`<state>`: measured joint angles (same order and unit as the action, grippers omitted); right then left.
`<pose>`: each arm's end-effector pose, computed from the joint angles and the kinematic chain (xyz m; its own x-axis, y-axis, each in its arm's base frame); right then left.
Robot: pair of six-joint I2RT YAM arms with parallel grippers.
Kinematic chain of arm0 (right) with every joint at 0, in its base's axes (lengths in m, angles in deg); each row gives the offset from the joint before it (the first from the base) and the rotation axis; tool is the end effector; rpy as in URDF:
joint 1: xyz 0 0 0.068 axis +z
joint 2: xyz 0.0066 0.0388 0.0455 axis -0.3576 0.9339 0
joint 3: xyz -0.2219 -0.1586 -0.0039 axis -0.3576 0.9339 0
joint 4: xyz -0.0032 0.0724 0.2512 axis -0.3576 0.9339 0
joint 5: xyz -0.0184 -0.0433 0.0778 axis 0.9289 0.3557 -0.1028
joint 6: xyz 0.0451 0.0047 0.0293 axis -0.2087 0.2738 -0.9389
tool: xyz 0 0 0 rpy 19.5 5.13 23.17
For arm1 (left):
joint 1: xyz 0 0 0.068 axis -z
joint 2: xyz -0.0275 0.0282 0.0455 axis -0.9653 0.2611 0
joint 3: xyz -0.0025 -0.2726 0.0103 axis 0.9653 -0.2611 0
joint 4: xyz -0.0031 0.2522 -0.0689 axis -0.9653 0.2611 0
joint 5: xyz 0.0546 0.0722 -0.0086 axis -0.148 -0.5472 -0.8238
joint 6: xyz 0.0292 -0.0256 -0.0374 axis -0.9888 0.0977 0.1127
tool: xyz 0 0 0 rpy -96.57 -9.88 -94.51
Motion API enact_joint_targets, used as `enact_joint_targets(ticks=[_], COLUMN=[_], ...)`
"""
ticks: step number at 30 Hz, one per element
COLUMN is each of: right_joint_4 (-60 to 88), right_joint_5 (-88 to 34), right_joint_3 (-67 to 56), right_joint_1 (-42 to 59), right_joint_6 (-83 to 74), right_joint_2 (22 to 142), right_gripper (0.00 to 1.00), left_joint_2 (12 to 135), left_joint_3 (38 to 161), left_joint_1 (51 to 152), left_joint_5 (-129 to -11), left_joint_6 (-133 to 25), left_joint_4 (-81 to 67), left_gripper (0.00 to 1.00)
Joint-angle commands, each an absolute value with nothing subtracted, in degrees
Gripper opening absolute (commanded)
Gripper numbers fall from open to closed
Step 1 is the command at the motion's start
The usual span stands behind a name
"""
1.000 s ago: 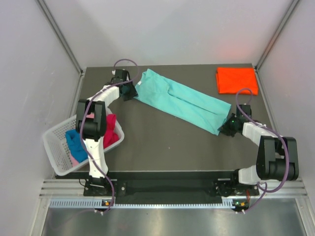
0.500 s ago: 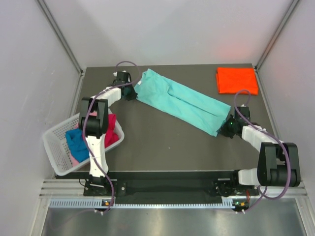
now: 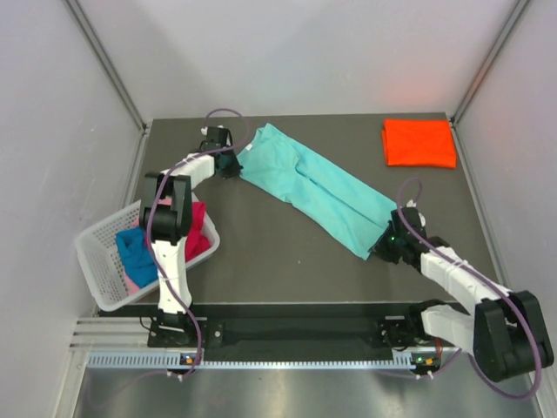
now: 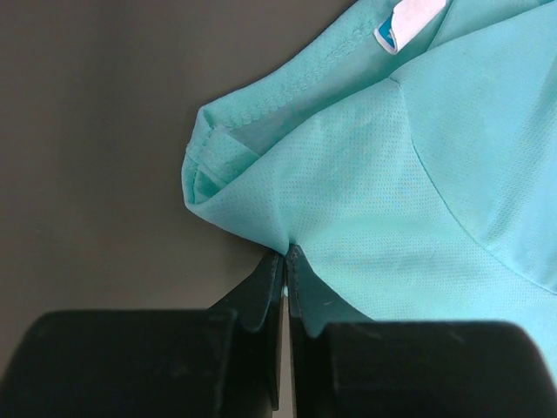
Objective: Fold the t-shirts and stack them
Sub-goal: Fold the tshirt
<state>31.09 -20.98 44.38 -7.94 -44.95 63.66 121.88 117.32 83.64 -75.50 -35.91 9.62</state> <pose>0.1888 0.0447 0.1589 -0.7191 0.5876 -0.3709 0.4228 0.7936 0.4376 0.4710 -0.0744 0.1618 -0.7363 -0.3922 -0.5514 -0.2100 0.9071 -0.3647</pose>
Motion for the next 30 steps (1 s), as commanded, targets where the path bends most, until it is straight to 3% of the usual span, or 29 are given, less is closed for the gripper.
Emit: enact_joint_targets(ticks=[1,6,8,17,25,30], right_joint_4=[33.8,36.7,39.2,45.6,44.5,42.0], right_joint_5=[-14.6,-10.1,-8.7,-5.6,-8.1,-15.8], right_joint_3=[46.3,48.9,48.0,36.9,26.0,22.0], right_joint_1=[-2.0,8.5,10.3,10.4,4.7,-6.6], right_joint_6=[-52.9,-61.4,-63.3,-54.4,-39.6,-30.2], right_joint_2=[58.4,52.7,52.4,52.9,61.1,68.6], right_gripper=[0.00,0.07,0.15,0.30,0.31,0.22], left_joint_2=[117.6,119.3,119.8,126.3,131.1,134.6], left_joint_3=[116.3,117.1,117.1,126.8,135.4,141.7], left_joint_1=[83.4,83.4,83.4,83.4,83.0,82.7], left_joint_5=[-75.8,-72.5,-71.5,-70.7,-72.6,-72.2], left_joint_6=[-37.8,-39.1,-39.2,-40.6,-40.4,-40.0], left_joint_4=[9.5,9.3,8.4,8.4,6.5,7.6], left_gripper=[0.06,0.03,0.02,0.00,0.00,0.00])
